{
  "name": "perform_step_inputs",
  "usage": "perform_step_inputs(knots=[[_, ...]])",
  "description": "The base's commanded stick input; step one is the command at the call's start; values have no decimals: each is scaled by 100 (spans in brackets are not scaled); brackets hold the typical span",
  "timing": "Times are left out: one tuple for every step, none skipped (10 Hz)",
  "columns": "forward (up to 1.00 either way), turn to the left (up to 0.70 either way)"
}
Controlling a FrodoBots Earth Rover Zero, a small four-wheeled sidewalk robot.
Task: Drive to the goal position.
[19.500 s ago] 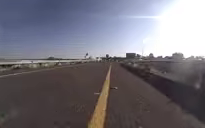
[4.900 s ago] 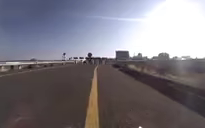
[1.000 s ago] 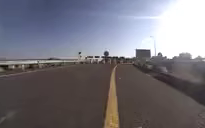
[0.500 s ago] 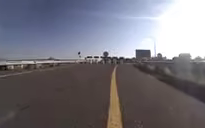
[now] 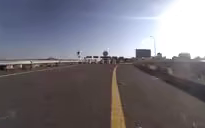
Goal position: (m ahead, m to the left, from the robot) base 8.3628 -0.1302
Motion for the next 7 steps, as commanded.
perform_step_inputs(knots=[[70,0],[70,0],[70,0],[70,0],[70,0],[70,0],[70,0]])
